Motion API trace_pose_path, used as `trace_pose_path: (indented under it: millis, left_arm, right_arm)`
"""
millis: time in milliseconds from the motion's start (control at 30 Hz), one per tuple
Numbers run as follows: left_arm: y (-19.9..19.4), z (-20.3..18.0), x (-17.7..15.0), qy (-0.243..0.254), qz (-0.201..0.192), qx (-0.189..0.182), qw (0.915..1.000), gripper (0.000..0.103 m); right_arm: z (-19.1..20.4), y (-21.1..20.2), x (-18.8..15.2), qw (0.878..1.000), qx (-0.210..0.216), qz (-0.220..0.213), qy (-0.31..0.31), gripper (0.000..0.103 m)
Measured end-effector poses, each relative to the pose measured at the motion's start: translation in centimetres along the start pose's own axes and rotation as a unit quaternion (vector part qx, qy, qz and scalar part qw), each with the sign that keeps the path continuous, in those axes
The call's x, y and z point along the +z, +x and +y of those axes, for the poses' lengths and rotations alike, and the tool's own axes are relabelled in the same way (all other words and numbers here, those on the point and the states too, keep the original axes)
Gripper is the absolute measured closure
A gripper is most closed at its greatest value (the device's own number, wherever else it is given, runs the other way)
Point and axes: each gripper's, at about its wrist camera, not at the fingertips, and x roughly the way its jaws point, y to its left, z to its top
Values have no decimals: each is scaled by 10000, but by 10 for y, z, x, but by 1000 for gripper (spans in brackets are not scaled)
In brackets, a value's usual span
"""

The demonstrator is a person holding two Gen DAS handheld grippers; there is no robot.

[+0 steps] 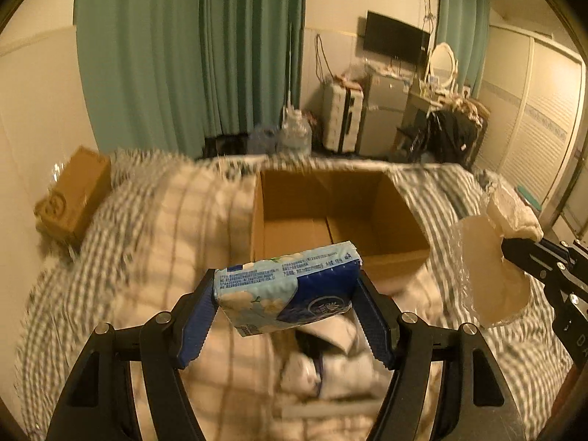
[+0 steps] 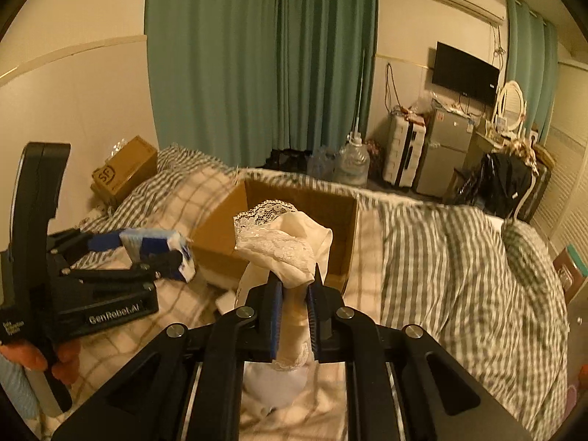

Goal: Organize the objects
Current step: 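Carry the tissue pack and lace cloth into the cardboard box and open both tools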

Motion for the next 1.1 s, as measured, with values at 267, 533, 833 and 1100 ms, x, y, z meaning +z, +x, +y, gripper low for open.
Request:
trace_pose_path:
  millis: [267, 533, 833, 1100]
  left_arm:
    - [10, 2, 51, 41, -499, 115, 9987, 30]
    - [49, -2, 74, 220, -662, 83, 9975, 30]
    - [122, -10, 62, 346, -215, 127, 9991, 30]
    - [164, -11, 44, 364, 122, 165, 9991, 30]
  right_arm:
    - [-14, 16, 59, 9995, 41, -300, -36, 93]
    - [-17, 66, 95, 9995, 194, -269, 1, 96]
    - [-26, 147, 76, 9991, 312, 251, 150, 98]
    - [-47, 199, 44, 9967, 297, 672, 347, 98]
